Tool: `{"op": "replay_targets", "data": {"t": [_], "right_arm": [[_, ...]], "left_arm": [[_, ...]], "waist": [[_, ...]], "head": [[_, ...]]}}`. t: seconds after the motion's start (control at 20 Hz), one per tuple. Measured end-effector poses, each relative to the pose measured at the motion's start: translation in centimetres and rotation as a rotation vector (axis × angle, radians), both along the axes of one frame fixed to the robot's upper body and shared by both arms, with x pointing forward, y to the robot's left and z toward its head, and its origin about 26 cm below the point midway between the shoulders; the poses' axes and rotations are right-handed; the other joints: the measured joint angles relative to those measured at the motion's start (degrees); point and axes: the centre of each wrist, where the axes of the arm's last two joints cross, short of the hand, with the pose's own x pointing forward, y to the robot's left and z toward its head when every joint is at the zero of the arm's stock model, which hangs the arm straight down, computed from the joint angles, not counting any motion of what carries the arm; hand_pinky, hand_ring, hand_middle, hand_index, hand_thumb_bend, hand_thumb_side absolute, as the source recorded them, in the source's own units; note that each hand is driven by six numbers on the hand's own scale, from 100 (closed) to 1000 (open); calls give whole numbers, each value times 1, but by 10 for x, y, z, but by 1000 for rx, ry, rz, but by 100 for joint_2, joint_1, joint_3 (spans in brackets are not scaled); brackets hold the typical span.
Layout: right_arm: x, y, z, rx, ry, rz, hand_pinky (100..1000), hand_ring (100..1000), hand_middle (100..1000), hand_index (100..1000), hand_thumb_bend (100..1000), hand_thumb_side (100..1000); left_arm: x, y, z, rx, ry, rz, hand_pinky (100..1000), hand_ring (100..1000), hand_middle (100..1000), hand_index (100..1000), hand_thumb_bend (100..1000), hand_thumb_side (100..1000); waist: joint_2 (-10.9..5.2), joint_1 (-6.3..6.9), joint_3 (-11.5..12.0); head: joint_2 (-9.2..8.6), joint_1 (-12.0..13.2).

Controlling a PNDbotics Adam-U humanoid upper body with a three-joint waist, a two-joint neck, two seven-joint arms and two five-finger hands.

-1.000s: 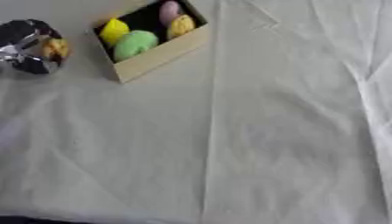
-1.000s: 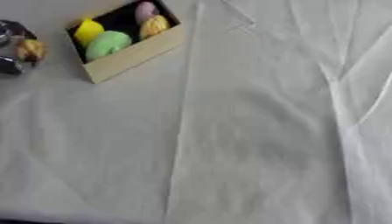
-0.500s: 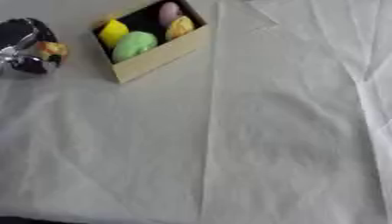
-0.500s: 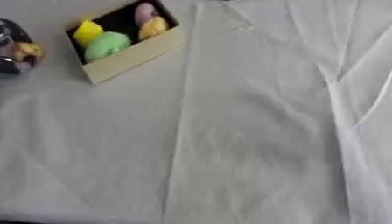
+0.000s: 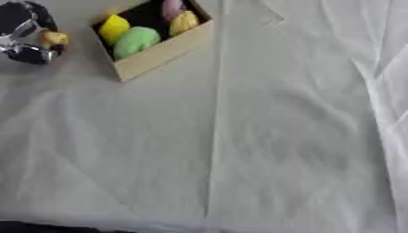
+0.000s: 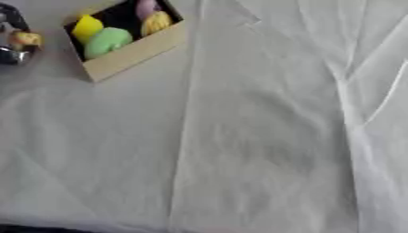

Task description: Pick up objects on the table and place them in the box.

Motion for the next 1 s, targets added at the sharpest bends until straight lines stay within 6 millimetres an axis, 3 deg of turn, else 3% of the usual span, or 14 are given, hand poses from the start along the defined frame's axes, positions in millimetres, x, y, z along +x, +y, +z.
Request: {"op": "replay_targets", "data": {"t": [0.3, 0.6, 0.65, 0.7, 0.75, 1.0], "right_arm": [[0, 0, 1, 6, 0, 12, 1000, 760, 768, 859, 100, 599], [1, 0, 4, 6, -1, 25, 1000, 760, 767, 859, 100, 600], [2, 0, 4, 5, 0, 26, 1000, 760, 767, 859, 100, 600], [2, 0, 5, 5, 0, 28, 1000, 760, 767, 859, 100, 595], [2, 0, 6, 6, -1, 30, 1000, 760, 767, 859, 100, 601], [5, 2, 10, 10, -9, 47, 1000, 760, 767, 860, 100, 602]], "left_arm": [[0, -50, 40, 40, -98, -223, 551, 653, 574, 579, 244, 100], [1, -96, 60, 18, -126, -359, 547, 644, 572, 588, 175, 100], [2, -103, 62, 7, -127, -373, 547, 642, 572, 596, 137, 100], [3, -110, 63, -5, -127, -387, 547, 640, 573, 598, 164, 100], [4, -115, 61, -18, -123, -400, 547, 639, 574, 600, 100, 100], [14, -125, 42, -75, -45, -395, 559, 649, 592, 624, 100, 116]], "waist": [[-9, 0, -3], [-18, 0, -22], [-18, 0, -35], [-18, 0, -48], [-18, 0, -59], [-18, 0, -115]], "head": [[46, -29], [36, -23], [26, -22], [5, -20], [-14, -20], [-156, -68]]}}
